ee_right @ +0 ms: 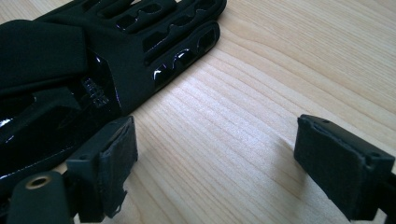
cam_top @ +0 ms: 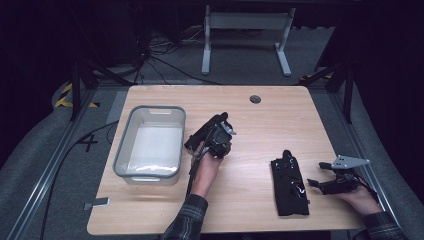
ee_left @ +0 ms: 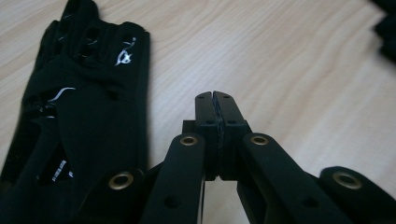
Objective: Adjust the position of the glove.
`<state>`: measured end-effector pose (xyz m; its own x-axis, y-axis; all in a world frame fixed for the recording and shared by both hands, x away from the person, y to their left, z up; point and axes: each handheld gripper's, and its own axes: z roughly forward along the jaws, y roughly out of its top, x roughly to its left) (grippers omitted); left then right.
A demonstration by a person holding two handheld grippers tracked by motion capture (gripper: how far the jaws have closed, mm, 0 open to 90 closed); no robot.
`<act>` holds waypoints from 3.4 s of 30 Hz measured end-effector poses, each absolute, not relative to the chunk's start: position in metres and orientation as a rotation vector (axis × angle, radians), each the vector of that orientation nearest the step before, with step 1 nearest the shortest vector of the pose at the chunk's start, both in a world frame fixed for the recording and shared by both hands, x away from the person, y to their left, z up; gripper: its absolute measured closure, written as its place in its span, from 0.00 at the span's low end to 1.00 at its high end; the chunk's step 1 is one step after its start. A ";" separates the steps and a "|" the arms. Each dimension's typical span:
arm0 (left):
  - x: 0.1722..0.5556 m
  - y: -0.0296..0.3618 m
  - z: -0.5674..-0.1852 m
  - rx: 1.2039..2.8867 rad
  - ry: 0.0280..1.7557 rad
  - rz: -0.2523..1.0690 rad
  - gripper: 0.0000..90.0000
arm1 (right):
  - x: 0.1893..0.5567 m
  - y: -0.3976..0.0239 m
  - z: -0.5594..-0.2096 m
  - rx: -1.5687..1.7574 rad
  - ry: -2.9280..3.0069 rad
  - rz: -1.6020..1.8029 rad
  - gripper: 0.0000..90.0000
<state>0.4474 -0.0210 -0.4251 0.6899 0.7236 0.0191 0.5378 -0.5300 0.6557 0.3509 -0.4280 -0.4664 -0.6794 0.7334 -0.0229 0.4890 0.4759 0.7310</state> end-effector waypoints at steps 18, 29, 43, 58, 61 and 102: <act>0.491 -0.008 -0.435 2.233 1.160 0.486 1.00 | 0.351 -0.428 -0.466 1.020 2.400 1.029 0.16; 0.489 -0.017 -0.448 2.281 1.154 0.430 1.00 | 0.352 -0.428 -0.466 1.017 2.402 1.029 0.16; 0.476 -0.071 -0.449 2.303 0.976 0.288 1.00 | 0.352 -0.428 -0.466 1.017 2.402 1.029 0.16; 0.478 -0.053 -0.428 2.247 0.967 0.307 1.00 | 0.352 -0.428 -0.466 1.014 2.405 1.030 0.16; 0.482 -0.045 -0.426 2.239 0.991 0.315 1.00 | 0.352 -0.428 -0.466 1.013 2.405 1.030 0.16; 0.425 -0.036 -0.447 2.381 0.919 0.274 1.00 | 0.352 -0.428 -0.466 1.014 2.407 1.029 0.16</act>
